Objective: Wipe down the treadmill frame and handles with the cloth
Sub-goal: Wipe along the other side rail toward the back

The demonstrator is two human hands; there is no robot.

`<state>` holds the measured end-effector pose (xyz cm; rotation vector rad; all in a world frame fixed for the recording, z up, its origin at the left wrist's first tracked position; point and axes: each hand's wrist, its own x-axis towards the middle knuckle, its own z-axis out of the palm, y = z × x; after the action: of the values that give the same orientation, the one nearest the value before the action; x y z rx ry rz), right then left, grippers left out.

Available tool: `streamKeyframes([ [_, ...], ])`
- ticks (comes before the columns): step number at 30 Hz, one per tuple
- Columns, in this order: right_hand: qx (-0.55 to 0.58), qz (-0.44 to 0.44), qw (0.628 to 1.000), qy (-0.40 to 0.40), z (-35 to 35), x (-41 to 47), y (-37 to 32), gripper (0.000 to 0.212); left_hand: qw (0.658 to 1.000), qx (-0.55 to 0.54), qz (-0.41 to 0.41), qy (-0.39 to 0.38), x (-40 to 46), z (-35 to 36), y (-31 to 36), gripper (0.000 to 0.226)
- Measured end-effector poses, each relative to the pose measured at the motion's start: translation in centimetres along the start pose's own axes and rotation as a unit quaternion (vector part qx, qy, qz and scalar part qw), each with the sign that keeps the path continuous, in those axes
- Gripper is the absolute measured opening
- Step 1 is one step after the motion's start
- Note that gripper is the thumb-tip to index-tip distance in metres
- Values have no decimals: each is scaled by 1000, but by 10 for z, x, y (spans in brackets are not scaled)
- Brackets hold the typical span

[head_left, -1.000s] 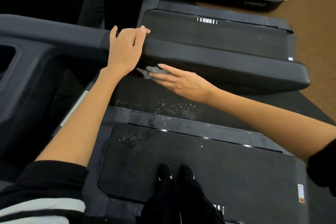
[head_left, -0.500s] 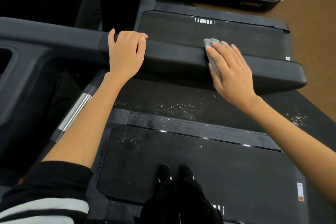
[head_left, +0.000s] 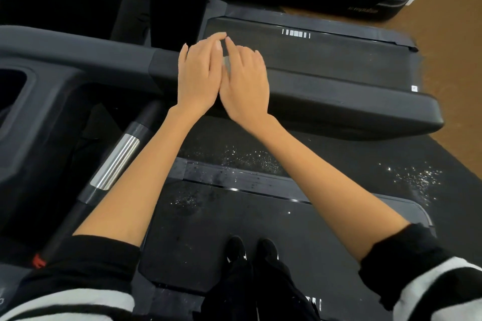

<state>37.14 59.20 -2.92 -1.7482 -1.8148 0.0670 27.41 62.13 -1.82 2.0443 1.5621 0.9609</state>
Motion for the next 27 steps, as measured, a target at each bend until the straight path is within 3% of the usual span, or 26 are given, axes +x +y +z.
streamKeyframes([
  [3, 193, 27, 977, -88, -13, 3, 5, 64, 993, -118, -17, 19, -3, -2, 6, 40],
  [5, 306, 44, 941, -136, -31, 3, 19, 60, 994, -104, 17, -29, -3, -3, 15, 46],
  [6, 305, 42, 943, -128, -41, 1, 29, 56, 995, -71, 43, -57, -3, -1, 19, 52],
  [9, 152, 35, 988, -3, -61, -7, 69, 45, 985, 64, 98, -126, -6, 12, 25, 77],
  [11, 61, 71, 995, 36, -68, -9, 91, 44, 976, 136, 127, -116, -13, 24, 26, 85],
  [14, 10, 107, 994, 22, -70, -11, 105, 43, 964, 164, 204, -40, -20, 43, 30, 69],
  [17, -50, 79, 996, 14, -60, -11, 99, 39, 954, 160, 253, 5, -21, 52, 29, 46],
  [21, -118, 22, 993, -8, -51, -9, 99, 44, 925, 189, 328, 14, -17, 42, 13, 36],
  [27, -145, 23, 989, 2, -42, -14, 85, 48, 889, 240, 391, 13, -13, 17, -18, 34],
])
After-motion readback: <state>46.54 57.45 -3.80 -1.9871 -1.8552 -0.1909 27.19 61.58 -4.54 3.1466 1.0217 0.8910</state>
